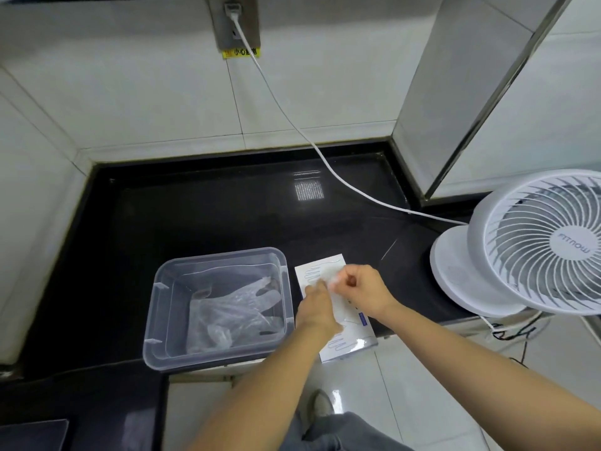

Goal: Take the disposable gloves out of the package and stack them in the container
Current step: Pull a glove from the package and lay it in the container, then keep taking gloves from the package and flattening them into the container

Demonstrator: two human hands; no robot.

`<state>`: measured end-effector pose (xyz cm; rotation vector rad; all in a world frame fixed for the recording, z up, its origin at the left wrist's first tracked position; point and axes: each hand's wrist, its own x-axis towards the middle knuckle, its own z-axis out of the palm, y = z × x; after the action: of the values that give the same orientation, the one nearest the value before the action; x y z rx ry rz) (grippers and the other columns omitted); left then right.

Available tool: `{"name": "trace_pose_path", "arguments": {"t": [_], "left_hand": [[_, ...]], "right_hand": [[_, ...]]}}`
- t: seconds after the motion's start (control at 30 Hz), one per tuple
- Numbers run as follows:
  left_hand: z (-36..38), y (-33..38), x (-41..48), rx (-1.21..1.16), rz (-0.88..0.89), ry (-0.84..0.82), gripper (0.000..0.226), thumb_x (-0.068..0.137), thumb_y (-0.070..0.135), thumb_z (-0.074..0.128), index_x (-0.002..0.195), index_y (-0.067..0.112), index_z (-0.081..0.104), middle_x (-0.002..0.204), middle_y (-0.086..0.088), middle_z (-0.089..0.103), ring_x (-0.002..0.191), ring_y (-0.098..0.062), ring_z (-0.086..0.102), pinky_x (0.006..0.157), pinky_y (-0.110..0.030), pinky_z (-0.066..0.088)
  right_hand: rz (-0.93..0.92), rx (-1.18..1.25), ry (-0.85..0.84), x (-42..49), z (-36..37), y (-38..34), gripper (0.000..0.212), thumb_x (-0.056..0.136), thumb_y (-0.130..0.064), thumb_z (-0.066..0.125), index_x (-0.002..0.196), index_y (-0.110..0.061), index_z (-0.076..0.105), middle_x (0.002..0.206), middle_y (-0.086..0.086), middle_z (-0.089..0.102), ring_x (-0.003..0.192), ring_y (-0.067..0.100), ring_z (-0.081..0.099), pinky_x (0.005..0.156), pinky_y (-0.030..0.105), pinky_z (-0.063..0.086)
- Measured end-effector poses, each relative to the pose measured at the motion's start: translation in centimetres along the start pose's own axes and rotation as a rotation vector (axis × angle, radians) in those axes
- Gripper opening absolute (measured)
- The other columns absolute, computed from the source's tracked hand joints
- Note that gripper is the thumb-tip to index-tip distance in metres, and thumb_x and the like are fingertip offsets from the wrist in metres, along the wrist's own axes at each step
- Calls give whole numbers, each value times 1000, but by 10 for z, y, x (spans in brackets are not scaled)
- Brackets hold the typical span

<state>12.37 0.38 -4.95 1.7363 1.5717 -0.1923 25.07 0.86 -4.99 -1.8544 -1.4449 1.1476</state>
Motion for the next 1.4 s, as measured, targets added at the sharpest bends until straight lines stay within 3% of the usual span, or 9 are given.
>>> {"name": "trace_pose_path", "arguments": {"t": [0.27,0.53,0.63,0.73,0.9,1.0,1.1,1.27,1.4], "left_hand": [[5,-5,2,15,21,8,101,77,22,80,151,13,12,138,-9,33,119,-30,53,94,-35,48],[5,-9,8,-23,21,-41,100,77,25,79,151,20,12,138,-7,33,116,-30,54,95,-38,50],[-4,-4,7,-61,22,-56,71,89,22,64,147,18,24,135,-9,42,114,-30,56,93,-36,50],[-31,-1,10,-292,7,85,37,89,9,51,126,12,50,117,-13,62,104,-30,62,88,-38,54],[-108,-21,-14,-1273,-40,218,19,93,21,50,99,14,67,95,-7,72,86,-20,68,78,-32,56],[-132,-56,-23,-1233,-12,77,45,85,50,64,111,13,66,103,-7,72,96,-21,69,85,-34,55],[-136,-86,-28,-1105,23,151,31,82,25,76,107,7,70,103,-14,72,94,-25,70,83,-37,57],[-143,-132,-41,-1268,65,166,25,91,15,65,112,2,65,102,-11,71,94,-23,69,78,-30,58],[-141,-159,-43,-1362,-78,216,33,83,25,76,109,7,69,105,-17,68,96,-30,68,87,-47,56]], "right_hand": [[78,-22,-34,8,-11,-1,24,88,-17,70,74,1,63,79,15,66,70,18,59,71,35,51],[-162,459,131,9,-27,-46,15,100,-20,54,88,-13,57,79,6,56,74,16,52,71,36,49],[-165,543,157,12,-31,-64,11,100,-20,53,90,-14,55,79,2,52,72,14,46,66,26,43],[-160,538,104,16,-29,-71,10,96,-12,56,86,-15,54,72,0,48,65,10,42,62,23,39],[-147,595,-40,20,-10,-76,20,93,-4,61,82,-18,53,71,5,45,65,11,45,65,25,41],[-136,650,-168,22,12,-95,25,88,5,65,93,-16,53,71,2,46,65,11,47,65,21,43],[-15,509,-315,24,30,-111,40,82,-9,78,114,-17,55,85,7,57,80,16,58,79,30,49],[110,250,-576,25,45,-127,28,86,-45,71,63,-28,69,62,1,42,61,13,36,63,29,30],[75,499,-426,33,70,-127,24,83,-29,76,75,-16,58,83,11,53,81,25,49,75,35,39]]}}
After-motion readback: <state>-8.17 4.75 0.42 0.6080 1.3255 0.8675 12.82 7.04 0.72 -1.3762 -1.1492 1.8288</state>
